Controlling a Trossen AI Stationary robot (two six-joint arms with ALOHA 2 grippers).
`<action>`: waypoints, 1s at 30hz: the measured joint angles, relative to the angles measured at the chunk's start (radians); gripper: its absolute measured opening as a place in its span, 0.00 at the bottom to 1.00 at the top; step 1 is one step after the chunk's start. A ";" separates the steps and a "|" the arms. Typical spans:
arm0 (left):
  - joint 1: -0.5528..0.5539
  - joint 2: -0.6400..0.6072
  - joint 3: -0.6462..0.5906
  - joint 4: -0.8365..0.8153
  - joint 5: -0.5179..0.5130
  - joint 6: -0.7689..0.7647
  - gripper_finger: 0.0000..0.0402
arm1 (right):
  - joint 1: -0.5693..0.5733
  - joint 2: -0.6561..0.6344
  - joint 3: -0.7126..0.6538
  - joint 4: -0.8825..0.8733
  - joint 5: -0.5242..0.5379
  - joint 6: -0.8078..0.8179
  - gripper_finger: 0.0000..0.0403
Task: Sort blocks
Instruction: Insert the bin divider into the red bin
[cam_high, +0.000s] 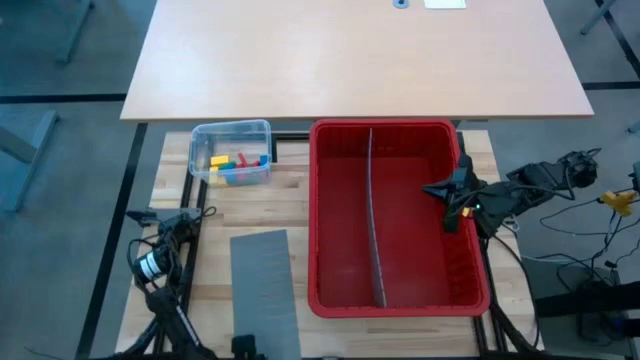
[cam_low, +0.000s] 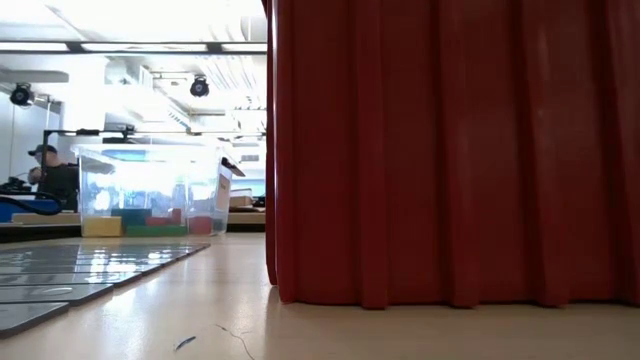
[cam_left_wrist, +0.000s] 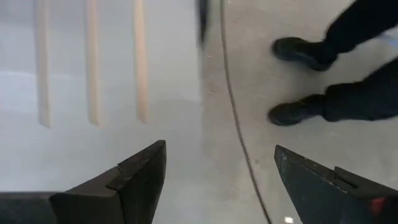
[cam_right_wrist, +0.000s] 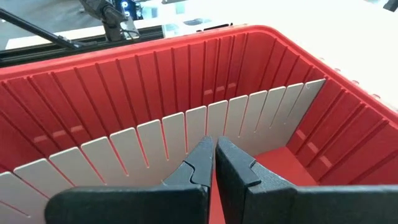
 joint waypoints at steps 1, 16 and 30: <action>0.001 0.001 0.000 -0.003 -0.003 0.006 0.68 | 0.000 0.000 0.000 0.000 0.000 0.000 0.00; 0.004 0.004 0.002 -0.070 -0.026 0.050 0.68 | 0.000 0.000 -0.002 -0.001 0.000 0.018 0.00; 0.005 0.067 0.033 -0.046 -0.045 0.170 0.68 | 0.000 0.000 -0.002 0.000 0.029 0.029 0.00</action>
